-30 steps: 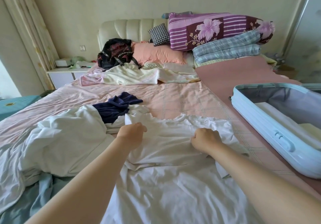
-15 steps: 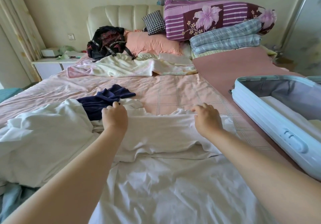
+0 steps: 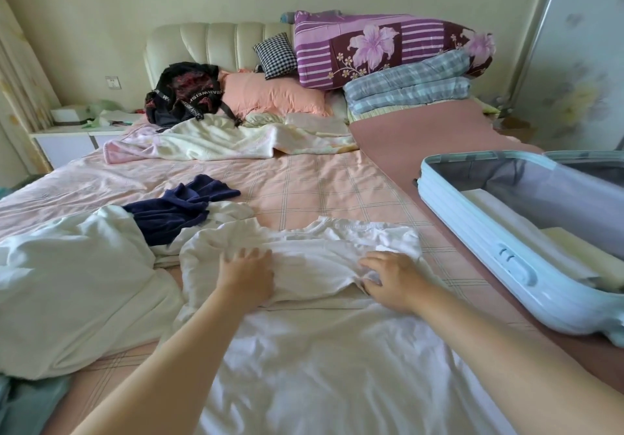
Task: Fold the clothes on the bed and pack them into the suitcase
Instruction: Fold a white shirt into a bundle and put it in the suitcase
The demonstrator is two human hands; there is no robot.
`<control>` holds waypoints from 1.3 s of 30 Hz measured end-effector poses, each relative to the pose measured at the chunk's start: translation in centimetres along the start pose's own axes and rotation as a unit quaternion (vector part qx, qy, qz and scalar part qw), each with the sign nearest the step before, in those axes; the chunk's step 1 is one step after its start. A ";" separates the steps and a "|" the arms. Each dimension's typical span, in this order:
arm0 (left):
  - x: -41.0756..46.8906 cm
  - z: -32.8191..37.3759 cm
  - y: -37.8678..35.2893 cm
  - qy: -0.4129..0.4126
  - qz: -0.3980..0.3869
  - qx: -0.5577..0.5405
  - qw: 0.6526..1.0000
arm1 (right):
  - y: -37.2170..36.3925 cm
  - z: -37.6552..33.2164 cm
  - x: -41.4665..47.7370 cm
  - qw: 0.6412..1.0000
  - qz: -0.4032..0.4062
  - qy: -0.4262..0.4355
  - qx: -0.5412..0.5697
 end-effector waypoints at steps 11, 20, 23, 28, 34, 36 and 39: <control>-1.3 12.1 3.1 -0.158 0.052 -0.210 0.963 | 2.1 3.5 -2.1 0.996 -0.078 0.018 -0.038; -0.4 12.5 2.7 -0.085 0.032 -0.217 0.972 | 3.8 6.9 0.2 0.970 0.057 -0.198 0.130; -0.2 14.0 2.5 -0.111 0.066 -0.215 0.968 | 1.8 7.4 1.1 0.983 0.001 -0.181 0.030; -0.7 14.5 -0.4 -0.115 0.005 -0.197 0.974 | -0.2 6.2 1.9 0.983 -0.093 -0.154 0.039; 0.0 13.4 -1.3 -0.087 -0.028 -0.096 0.991 | 1.8 6.4 3.7 0.937 0.005 -0.214 0.276; -0.3 13.5 -1.6 -0.080 -0.051 -0.080 0.992 | 3.4 7.7 3.7 0.948 0.075 -0.221 0.216; -1.0 13.8 -2.3 -0.090 -0.106 -0.072 0.988 | 4.4 7.7 2.7 0.981 0.085 -0.170 -0.048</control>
Point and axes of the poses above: each hand's wrist, its own x-axis towards the middle knuckle, its own y-axis out of the back of the hand, z = x × y, the point moved 8 cm from there along x, towards the middle knuckle, and after that the axes turned 14 degrees about z, right-handed, at the moved point
